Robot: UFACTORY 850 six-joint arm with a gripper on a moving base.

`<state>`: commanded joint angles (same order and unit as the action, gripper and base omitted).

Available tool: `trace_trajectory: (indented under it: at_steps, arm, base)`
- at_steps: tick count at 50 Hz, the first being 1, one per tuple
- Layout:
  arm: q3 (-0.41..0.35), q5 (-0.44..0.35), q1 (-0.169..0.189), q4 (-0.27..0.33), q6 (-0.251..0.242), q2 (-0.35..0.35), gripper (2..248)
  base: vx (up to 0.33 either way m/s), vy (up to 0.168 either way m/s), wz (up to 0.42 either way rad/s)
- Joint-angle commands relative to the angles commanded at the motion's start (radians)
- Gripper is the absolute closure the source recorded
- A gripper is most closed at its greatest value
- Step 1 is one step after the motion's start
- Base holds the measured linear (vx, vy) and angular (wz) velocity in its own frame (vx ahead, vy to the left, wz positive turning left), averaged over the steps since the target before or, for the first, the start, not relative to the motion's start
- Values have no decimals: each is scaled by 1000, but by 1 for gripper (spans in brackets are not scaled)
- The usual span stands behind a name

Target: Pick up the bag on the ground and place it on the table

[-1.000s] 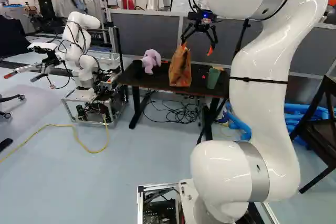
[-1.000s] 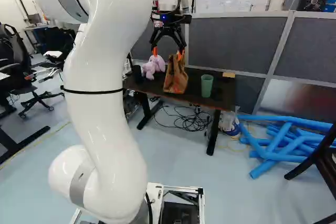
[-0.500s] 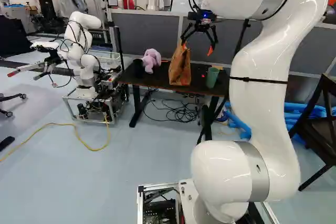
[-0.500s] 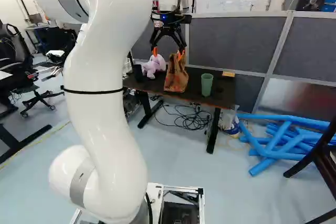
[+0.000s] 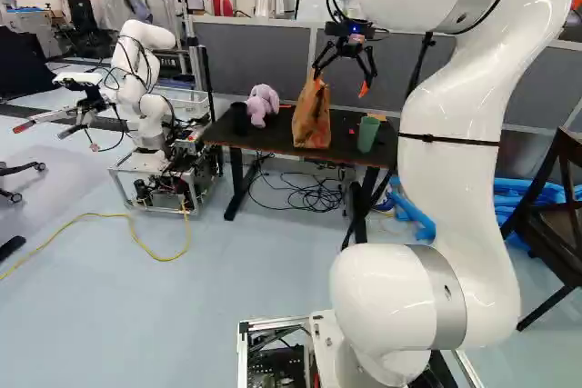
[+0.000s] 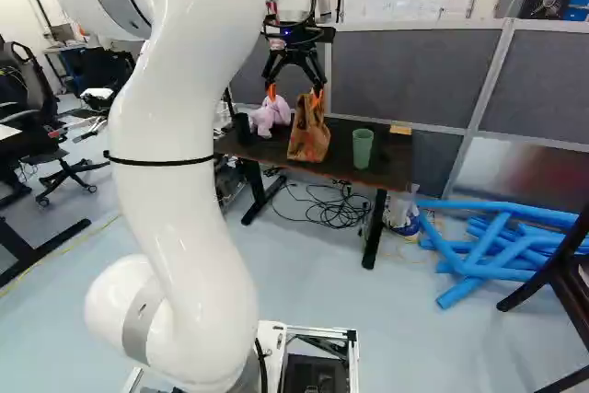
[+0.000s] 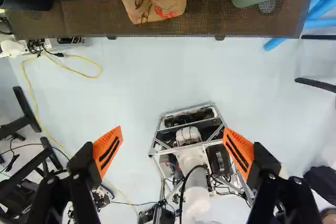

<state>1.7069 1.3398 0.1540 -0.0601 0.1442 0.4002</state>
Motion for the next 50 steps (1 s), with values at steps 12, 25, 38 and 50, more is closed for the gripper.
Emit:
trace_trajectory:
  at_steps: [12, 25, 38, 50]
  arm:
    - [-35, -48, -3, 1, -3, -15, 3]
    - [-87, -119, -8, 3, -8, -37, 3]
    - [-153, -209, -15, 6, -14, -64, 3]
    - [-225, -308, -21, 8, -20, -95, 3]
  base:
    - [0, 0, 0]
    - [0, 0, 0]
    - [0, 0, 0]
    - [0, 0, 0]
